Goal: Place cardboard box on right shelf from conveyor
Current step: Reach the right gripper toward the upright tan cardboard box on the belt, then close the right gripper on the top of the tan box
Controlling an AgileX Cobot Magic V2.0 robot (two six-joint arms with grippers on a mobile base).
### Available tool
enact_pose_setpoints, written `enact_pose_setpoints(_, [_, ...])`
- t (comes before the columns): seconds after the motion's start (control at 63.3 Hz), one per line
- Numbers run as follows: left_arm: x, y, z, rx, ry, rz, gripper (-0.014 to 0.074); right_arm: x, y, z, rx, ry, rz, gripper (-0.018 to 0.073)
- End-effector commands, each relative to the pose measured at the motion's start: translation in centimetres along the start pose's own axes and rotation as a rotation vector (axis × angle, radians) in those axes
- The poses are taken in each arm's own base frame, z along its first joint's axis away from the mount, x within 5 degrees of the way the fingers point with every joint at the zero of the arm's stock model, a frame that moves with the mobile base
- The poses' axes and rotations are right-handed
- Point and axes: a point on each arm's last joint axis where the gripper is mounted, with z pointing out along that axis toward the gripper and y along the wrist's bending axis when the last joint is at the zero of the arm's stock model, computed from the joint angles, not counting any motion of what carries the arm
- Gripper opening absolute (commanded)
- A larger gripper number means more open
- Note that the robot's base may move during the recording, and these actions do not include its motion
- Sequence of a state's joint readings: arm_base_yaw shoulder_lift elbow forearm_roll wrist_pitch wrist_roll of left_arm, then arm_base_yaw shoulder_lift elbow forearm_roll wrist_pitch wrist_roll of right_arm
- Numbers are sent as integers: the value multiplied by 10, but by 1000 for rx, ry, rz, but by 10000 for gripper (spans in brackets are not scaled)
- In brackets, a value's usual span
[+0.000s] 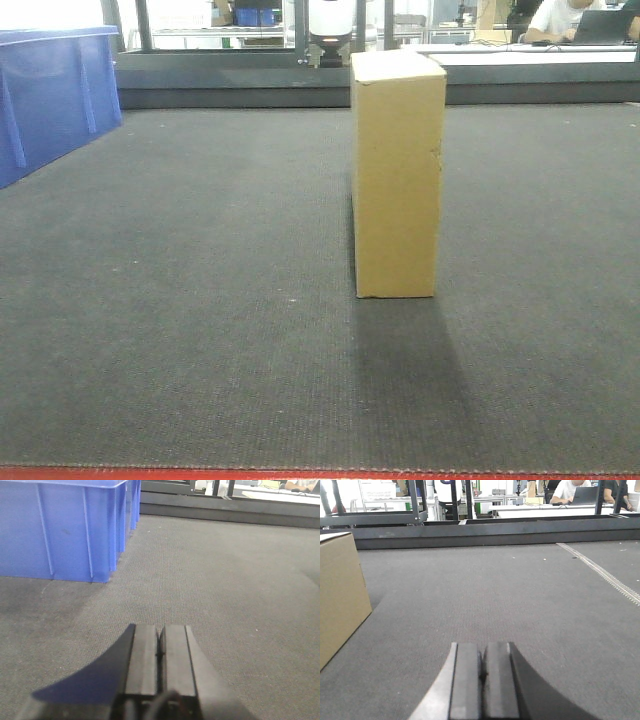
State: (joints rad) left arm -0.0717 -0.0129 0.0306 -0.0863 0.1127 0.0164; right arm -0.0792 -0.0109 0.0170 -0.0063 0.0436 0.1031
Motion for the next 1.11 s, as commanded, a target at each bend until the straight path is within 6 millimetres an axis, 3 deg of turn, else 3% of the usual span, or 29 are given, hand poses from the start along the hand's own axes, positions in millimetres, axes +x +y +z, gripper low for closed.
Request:
enact_pose_setpoints(0.0, [-9,0,-1,-1,-91,-10,-119,-37,4,-6,-18,-164,2,56])
enact_pose_setpoints(0.221, [-9,0,-1,-1,-91,-10,-119,-102,10,0,-23,-173,2,79])
enact_pose_setpoints(0.3, [-9,0,-1,-1,-91,-10,-119,-118,12,10,-31,-158,3,190])
enact_pose_setpoints(0.522, [-9,0,-1,-1,-91,-10,-119,-146,23,52,-90,-40,-10,638])
enact_pose_setpoints(0.759, [-9,0,-1,-1,-91,-10,-119,-175,54,114,-195,249,-34,624])
enact_pose_setpoints(0.996, [-9,0,-1,-1,-91,-10,-119,-209,120,172,-353,447,2,624])
enact_pose_setpoints(1.091, [-9,0,-1,-1,-91,-10,-119,-210,143,197,-344,561,21,624])
